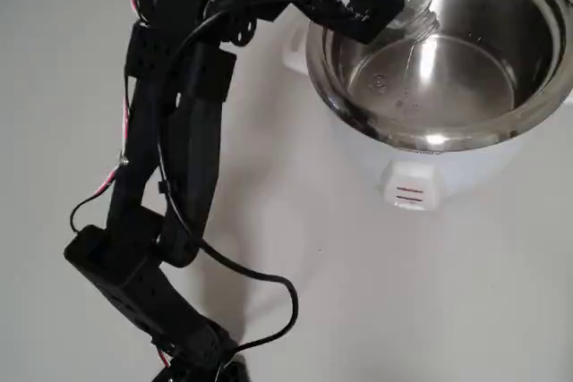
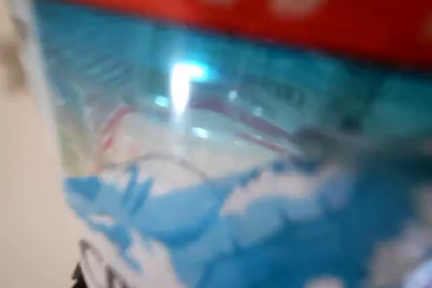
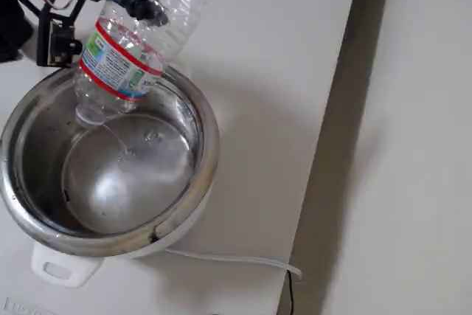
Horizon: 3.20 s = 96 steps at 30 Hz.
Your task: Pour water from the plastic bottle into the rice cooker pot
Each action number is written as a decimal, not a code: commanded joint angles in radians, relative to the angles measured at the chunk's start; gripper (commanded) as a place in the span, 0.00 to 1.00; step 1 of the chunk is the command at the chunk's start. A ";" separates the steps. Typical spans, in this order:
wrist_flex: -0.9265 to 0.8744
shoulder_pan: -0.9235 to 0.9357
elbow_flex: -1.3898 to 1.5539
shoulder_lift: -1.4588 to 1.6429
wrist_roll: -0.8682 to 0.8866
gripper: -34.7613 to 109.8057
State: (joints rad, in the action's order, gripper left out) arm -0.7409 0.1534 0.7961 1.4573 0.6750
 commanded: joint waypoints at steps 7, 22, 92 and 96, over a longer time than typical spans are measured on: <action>0.002 -0.002 -0.087 0.048 -0.003 0.37; -0.002 -0.051 -0.087 0.052 -0.270 0.37; 1.956 -0.305 1.137 -0.546 -2.249 0.53; 1.939 -0.288 1.052 -0.591 -2.263 0.59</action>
State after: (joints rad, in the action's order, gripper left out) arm 1.2026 -0.1580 1.9788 0.8805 -1.5693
